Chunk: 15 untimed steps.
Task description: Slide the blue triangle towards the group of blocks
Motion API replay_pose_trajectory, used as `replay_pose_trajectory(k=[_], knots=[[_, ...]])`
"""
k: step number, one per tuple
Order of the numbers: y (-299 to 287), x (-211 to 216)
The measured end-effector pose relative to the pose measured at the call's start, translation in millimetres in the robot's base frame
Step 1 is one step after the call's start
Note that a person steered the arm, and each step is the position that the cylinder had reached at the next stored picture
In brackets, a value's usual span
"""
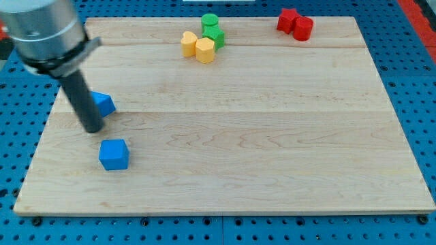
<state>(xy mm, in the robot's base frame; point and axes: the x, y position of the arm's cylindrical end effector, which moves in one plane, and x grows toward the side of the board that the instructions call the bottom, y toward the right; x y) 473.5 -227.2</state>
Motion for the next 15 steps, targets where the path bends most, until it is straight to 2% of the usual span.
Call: replay_pose_trajectory(k=[1,2,4,5,6,7,8,9,10,12,13,14,15], knots=[[-21,-44],[-3,-66],[13,-28],[107,-43],[157,-39],[107,25],[141,36],[160,-2],[151,-35],[211,2],[197,-38],[145,-70],[122,-97]])
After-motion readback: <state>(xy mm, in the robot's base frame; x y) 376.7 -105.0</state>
